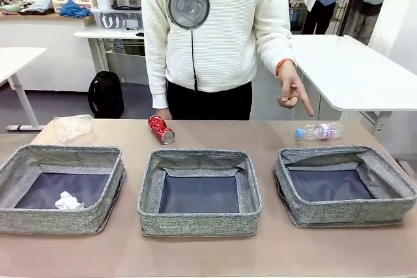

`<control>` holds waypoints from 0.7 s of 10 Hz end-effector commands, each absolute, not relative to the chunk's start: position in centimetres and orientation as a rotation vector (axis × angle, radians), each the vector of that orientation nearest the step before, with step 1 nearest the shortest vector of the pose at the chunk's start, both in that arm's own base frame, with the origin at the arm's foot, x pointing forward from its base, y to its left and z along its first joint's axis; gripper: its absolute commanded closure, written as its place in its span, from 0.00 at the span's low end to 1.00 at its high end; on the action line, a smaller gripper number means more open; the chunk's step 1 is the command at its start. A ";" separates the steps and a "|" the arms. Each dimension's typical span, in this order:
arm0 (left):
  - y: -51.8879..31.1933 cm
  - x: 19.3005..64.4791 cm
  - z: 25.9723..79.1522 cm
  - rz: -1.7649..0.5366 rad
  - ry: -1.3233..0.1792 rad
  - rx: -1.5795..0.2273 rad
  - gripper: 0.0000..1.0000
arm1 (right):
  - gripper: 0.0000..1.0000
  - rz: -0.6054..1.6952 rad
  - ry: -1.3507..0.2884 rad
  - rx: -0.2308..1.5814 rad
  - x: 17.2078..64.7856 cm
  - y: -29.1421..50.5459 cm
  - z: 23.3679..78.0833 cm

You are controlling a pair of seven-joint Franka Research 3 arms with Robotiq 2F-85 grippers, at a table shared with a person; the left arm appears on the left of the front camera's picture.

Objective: Sort the waste into the appropriate baskets.
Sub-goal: Place the picked waste into the Fabric basket indicated by the person.

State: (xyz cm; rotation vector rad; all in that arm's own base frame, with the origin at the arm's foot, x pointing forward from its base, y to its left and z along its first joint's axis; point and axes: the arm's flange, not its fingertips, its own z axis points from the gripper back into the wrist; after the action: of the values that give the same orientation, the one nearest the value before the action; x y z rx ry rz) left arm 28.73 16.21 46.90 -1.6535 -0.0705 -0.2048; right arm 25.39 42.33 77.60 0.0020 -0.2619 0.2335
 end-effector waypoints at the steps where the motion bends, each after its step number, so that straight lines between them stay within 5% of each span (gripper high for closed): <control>1: 16.5 28.7 47.2 -0.200 -0.078 -1.666 0.00 | 0.59 0.232 -0.279 -0.012 25.3 42.2 77.3; 3: 16.5 28.7 47.2 -0.200 -0.078 -1.666 0.00 | 0.59 0.349 -0.243 -0.040 26.4 40.5 75.5; 7: 16.5 28.7 47.2 -0.200 -0.078 -1.666 0.00 | 0.59 0.098 -0.053 0.095 32.0 24.2 61.5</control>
State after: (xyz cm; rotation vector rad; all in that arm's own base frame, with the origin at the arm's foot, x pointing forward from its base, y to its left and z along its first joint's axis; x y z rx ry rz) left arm 28.73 16.24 46.88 -1.6537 -0.0708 -0.2040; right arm 35.36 29.13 67.23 0.0540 -0.0535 0.0997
